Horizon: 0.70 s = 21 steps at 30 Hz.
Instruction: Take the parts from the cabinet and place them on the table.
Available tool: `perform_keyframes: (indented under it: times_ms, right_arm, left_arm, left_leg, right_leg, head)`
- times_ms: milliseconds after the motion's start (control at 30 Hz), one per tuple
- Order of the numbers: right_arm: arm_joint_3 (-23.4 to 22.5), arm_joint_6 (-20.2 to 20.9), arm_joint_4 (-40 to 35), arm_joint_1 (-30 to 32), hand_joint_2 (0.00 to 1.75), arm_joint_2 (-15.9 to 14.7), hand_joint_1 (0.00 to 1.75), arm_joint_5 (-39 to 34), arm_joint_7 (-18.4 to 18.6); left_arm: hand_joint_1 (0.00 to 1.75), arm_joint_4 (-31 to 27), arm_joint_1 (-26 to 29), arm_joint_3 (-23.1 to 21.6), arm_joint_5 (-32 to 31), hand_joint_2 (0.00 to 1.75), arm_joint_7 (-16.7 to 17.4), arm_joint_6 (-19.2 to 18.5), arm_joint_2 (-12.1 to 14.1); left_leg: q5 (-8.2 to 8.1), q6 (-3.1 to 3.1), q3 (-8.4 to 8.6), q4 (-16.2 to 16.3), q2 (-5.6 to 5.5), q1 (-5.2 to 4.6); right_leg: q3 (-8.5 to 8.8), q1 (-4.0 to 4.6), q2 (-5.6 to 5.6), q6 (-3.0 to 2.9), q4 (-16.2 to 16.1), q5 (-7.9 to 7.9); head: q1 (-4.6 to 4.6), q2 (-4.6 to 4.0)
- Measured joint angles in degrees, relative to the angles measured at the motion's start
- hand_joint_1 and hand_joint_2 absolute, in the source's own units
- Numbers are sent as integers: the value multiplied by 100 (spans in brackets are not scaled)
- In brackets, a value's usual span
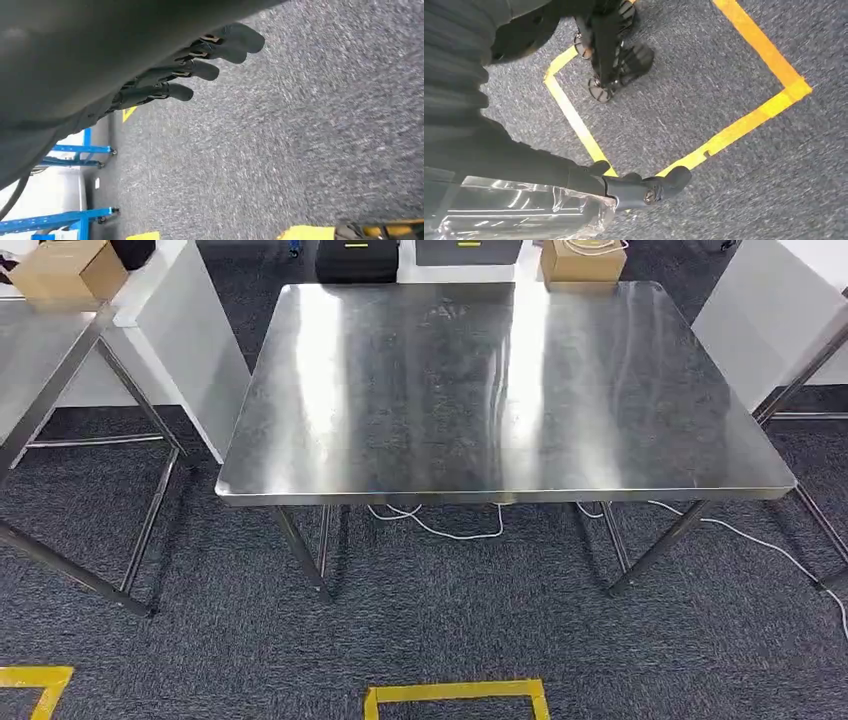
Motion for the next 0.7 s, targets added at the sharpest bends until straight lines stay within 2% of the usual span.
perform_keyframes:
  times_ms: [33,100,133,167,200,233,267,300,333,367,433,467,500,600,633,667,700]
  right_arm:
    - [13,35,0,9,175,2,0,9,2]
    - [52,144,0,39,175,-7,0,74,13]
    - [74,194,2,42,175,-2,0,113,19]
    - [109,238,2,40,175,-6,0,157,24]
    - [136,275,2,39,175,-13,0,197,31]
    - [149,306,2,38,175,-20,0,223,44]
    - [168,334,2,42,175,-24,0,251,63]
    - [192,349,2,51,175,-33,0,277,68]
    - [210,363,2,59,175,-42,0,288,68]
    - [229,386,4,62,175,-50,0,293,70]
    - [251,406,4,59,175,-50,0,293,72]
    - [264,406,4,57,175,-46,0,293,72]
    - [275,411,11,55,175,-33,0,293,72]
    - [278,422,11,56,175,-35,0,295,72]
    - [280,439,11,54,175,-33,0,297,72]
    - [284,465,11,54,175,-39,0,306,72]
    - [291,491,11,49,175,-50,0,310,72]
  left_arm:
    - [0,0,0,4,0,0,39,9,7]
    - [0,0,3,26,39,0,70,28,11]
    - [0,0,3,48,78,0,70,39,7]
    - [0,2,3,74,126,0,50,46,-15]
    - [0,2,3,96,146,0,28,48,-46]
    - [0,4,2,109,183,0,0,46,-70]
    - [0,9,2,120,205,0,-24,42,-98]
    - [0,15,2,142,236,0,-37,37,-118]
    - [0,22,5,171,245,0,-73,17,-146]
    - [0,30,6,192,251,0,-118,-13,-164]
    - [0,35,0,205,260,0,-177,-28,-192]
    - [0,35,-2,208,260,0,-190,-33,-199]
    - [0,35,-8,216,258,0,-201,-46,-199]
    - [0,35,-9,223,218,0,-217,-50,-236]
    - [0,35,-8,223,180,0,-190,-50,-251]
    - [0,35,-15,223,159,0,-177,-50,-277]
    - [0,37,-24,223,116,0,-155,-50,-306]
  left_leg:
    - [11,-24,-2,-3,3,8]
    - [32,-65,-5,-6,4,33]
    - [23,-80,-27,23,3,53]
    - [-83,-127,-76,132,-12,69]
    - [-356,-180,-196,448,-13,91]
    - [-633,-226,-380,905,-14,120]
    - [-845,-257,-566,1358,-13,144]
    - [-959,-279,-702,1692,-12,164]
    - [-933,-282,-720,1782,-11,178]
    - [-789,-276,-614,1605,-10,186]
    - [-284,-221,-95,640,-16,185]
    - [-131,-165,138,171,-47,175]
    - [-226,-128,188,82,-75,147]
    - [-181,-58,111,74,-69,90]
    - [-130,1,119,-6,-66,89]
    - [-45,36,162,-110,-32,147]
    - [-10,92,143,-143,-32,137]
  right_leg:
    - [19,-9,3,-37,11,18]
    - [-27,15,4,-86,12,37]
    - [-12,-80,5,-135,-7,69]
    - [20,-76,9,-155,-8,82]
    - [6,-78,6,-195,-5,105]
    - [-13,-67,4,-209,-3,115]
    - [-31,-59,3,-208,4,116]
    - [-44,-53,2,-207,12,117]
    - [-49,-50,2,-205,18,118]
    - [-47,-50,4,-204,23,118]
    - [-20,-47,25,-201,23,118]
    - [-18,-49,29,-198,18,119]
    - [-45,-24,26,-160,23,137]
    - [-92,-26,23,-74,-6,191]
    - [-90,11,23,-17,-49,218]
    - [-156,6,14,-18,61,142]
    - [-300,9,11,-59,322,-37]
  head:
    - [-35,0]
    - [-33,0]
    - [-26,0]
    - [-33,0]
    - [-83,0]
    - [-90,0]
    - [-90,0]
    - [-90,0]
    - [-87,0]
    - [-92,0]
    - [-92,0]
    - [-90,0]
    - [-79,0]
    - [-94,0]
    - [-94,0]
    - [-85,0]
    - [-77,0]
